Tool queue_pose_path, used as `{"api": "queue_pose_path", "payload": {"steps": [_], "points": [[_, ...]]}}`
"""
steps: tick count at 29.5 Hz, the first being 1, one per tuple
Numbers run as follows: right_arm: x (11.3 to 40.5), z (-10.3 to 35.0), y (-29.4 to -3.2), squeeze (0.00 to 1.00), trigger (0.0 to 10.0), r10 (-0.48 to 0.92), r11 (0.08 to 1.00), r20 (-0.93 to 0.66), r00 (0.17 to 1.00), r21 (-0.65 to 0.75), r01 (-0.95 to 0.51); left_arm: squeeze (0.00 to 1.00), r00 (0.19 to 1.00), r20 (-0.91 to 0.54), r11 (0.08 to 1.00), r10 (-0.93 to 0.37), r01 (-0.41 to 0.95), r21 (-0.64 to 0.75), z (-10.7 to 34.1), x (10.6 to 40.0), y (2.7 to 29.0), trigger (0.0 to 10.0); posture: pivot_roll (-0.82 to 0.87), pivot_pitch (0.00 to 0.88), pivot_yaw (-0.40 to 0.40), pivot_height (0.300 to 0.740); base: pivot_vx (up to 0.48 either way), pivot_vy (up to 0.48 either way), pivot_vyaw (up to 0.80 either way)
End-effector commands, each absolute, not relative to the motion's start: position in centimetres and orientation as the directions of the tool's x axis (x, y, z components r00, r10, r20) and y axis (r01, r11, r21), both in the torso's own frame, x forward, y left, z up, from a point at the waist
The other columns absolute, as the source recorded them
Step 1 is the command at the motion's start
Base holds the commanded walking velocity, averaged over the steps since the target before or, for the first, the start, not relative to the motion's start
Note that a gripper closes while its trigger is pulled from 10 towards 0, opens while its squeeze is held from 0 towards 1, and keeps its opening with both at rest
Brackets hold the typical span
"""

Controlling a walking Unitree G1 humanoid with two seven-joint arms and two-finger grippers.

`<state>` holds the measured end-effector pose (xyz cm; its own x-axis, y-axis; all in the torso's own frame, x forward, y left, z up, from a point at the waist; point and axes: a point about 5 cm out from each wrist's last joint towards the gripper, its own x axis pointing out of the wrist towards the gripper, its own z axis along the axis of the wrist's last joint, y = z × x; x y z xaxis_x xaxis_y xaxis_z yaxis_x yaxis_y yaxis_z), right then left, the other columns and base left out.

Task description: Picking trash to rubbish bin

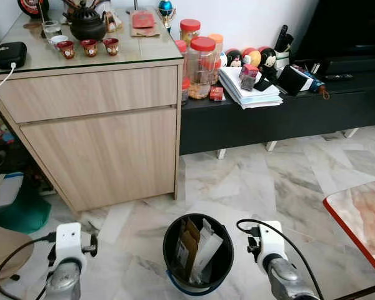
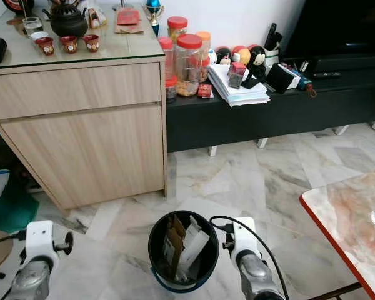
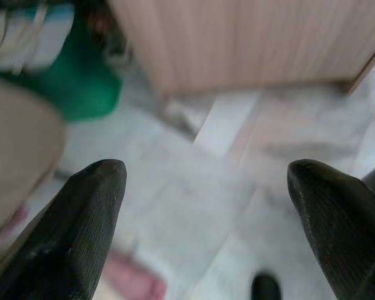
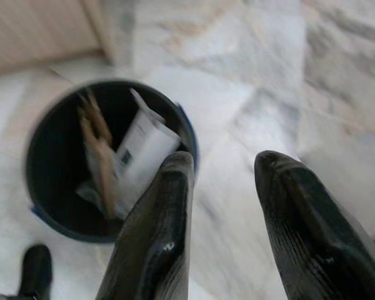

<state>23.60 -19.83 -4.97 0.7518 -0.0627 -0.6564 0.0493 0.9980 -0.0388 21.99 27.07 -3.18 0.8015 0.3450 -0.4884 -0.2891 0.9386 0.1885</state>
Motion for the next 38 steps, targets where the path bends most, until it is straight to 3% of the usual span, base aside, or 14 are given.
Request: {"api": "queue_pose_path", "payload": {"steps": [1,13,31,38], "points": [[23.2,-5.2,-20.2,0.00,10.0,-0.068,0.997,-0.669,0.740,-0.028,0.067,0.00,0.769,-0.529,0.933,0.359,-0.301,0.195,-3.9,21.0,27.3,10.0,0.08,0.044,-0.057,0.740,0.000,0.000,0.00],[21.5,-6.0,-21.4,0.00,10.0,-0.077,0.995,-0.696,0.714,-0.015,0.094,0.00,0.705,-0.619,0.938,0.347,-0.264,0.225,-5.7,18.5,26.7,10.0,0.07,0.015,-0.059,0.740,0.000,0.000,0.00],[20.2,-7.1,-19.7,0.00,10.0,-0.034,0.997,-0.725,0.688,0.023,0.075,0.00,0.682,-0.668,0.954,0.299,-0.212,0.210,-6.5,17.9,25.6,10.0,0.06,0.005,-0.049,0.740,0.000,0.000,0.00],[20.1,-7.1,-19.7,0.00,10.0,-0.035,0.997,-0.726,0.687,0.022,0.074,0.00,0.683,-0.669,0.956,0.293,-0.210,0.205,-6.6,17.9,25.5,10.0,0.06,0.009,-0.050,0.740,-0.264,0.000,0.00]]}}
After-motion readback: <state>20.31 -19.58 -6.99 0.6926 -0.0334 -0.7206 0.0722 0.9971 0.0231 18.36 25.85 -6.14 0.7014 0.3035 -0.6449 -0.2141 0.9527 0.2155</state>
